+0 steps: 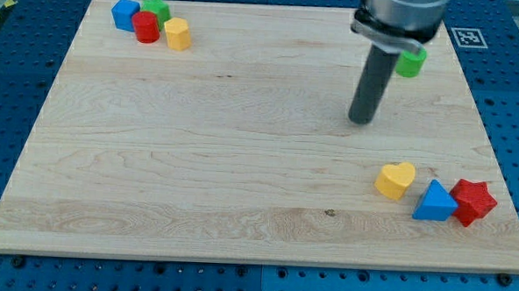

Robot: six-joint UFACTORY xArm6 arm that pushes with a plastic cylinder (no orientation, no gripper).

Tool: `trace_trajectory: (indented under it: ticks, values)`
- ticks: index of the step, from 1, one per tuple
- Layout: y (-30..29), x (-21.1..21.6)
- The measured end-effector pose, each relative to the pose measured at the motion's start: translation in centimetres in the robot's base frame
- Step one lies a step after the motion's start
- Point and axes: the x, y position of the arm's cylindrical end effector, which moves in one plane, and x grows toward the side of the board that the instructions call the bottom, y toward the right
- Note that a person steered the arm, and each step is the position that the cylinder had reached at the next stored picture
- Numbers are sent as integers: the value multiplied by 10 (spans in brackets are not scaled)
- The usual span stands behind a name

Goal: Move the green circle to the top of the blue triangle

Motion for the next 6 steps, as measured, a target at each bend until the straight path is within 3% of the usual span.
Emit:
trace_trajectory:
  ticks: [2,3,4,6]
  values:
    - [0,-136]
    - [27,-175]
    - [73,-179]
    - [96,-130]
